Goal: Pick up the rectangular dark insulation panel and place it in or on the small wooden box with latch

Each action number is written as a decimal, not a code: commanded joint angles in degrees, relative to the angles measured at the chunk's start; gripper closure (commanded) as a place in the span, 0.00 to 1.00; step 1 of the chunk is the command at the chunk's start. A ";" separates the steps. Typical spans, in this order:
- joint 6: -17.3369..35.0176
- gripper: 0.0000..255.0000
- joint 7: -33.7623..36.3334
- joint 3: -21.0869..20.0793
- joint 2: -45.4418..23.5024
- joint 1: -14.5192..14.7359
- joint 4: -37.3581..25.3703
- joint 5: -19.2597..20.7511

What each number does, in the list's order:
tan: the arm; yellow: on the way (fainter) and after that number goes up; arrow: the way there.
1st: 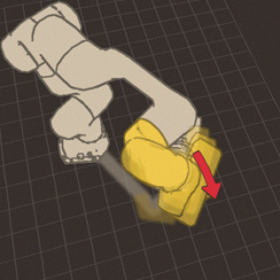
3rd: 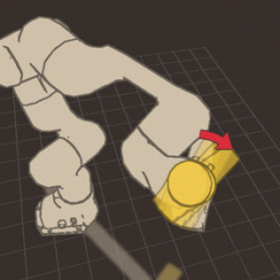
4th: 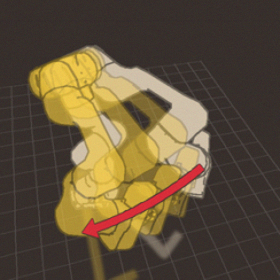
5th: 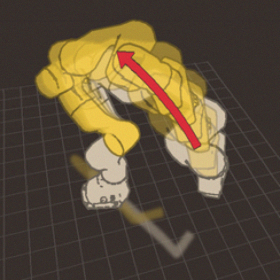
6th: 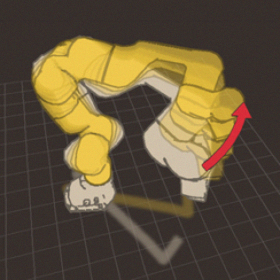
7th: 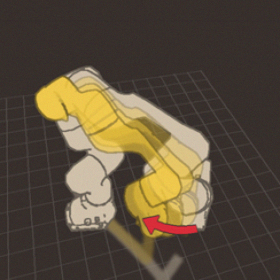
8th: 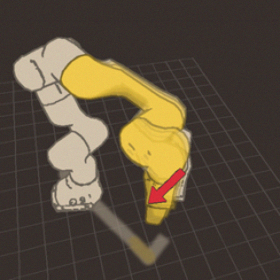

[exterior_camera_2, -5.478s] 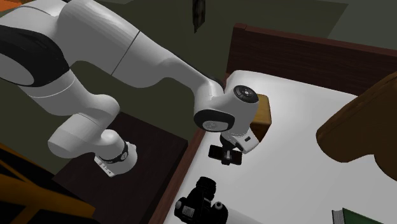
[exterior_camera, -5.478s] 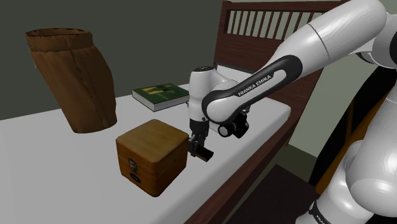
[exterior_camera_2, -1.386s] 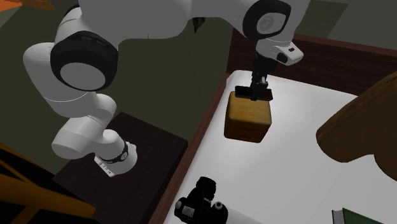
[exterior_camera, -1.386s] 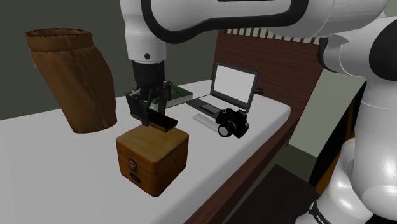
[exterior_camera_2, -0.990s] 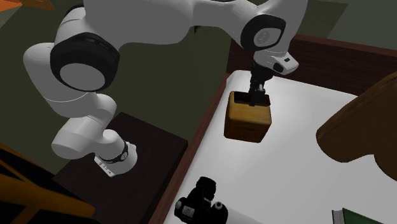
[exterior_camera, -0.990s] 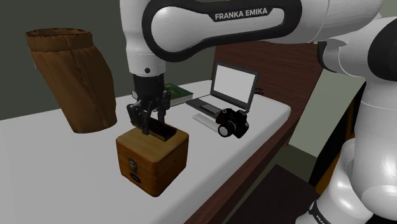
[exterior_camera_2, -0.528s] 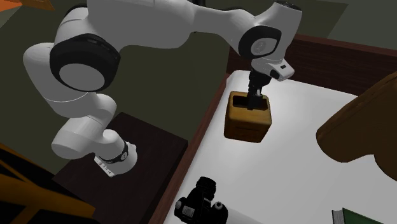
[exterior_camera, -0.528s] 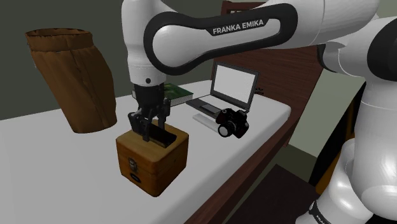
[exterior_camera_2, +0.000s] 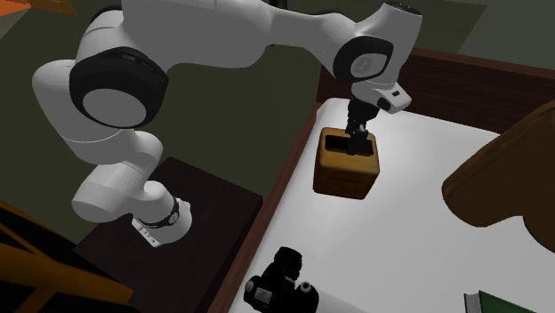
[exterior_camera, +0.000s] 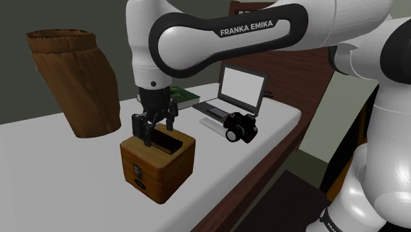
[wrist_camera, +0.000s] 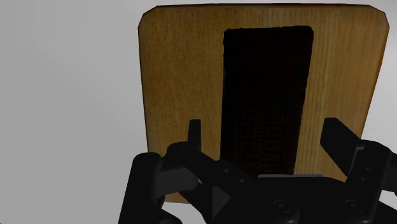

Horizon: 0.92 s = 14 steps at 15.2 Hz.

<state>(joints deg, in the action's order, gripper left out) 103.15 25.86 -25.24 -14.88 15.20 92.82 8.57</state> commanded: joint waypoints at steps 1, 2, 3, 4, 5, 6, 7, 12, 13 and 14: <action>0.00 0.00 0.00 0.00 0.00 0.00 0.00 0.00; 0.00 0.00 0.00 0.00 0.00 0.00 0.00 0.00; -1.91 0.00 -0.08 -0.08 0.03 0.14 -1.89 -0.07; -3.86 0.00 -0.13 -0.15 -0.04 0.31 -3.90 -0.09; -5.84 0.00 -0.16 -0.22 -0.20 0.51 -6.04 -0.06; -7.44 0.00 -0.17 -0.27 -0.40 0.70 -7.82 0.00; -7.44 0.00 -0.17 -0.27 -0.40 0.70 -7.82 0.00; -7.44 0.00 -0.17 -0.27 -0.40 0.70 -7.82 0.00; -7.44 0.00 -0.17 -0.27 -0.40 0.70 -7.82 0.00; -7.42 0.00 -0.17 -0.27 -0.40 0.70 -7.81 0.00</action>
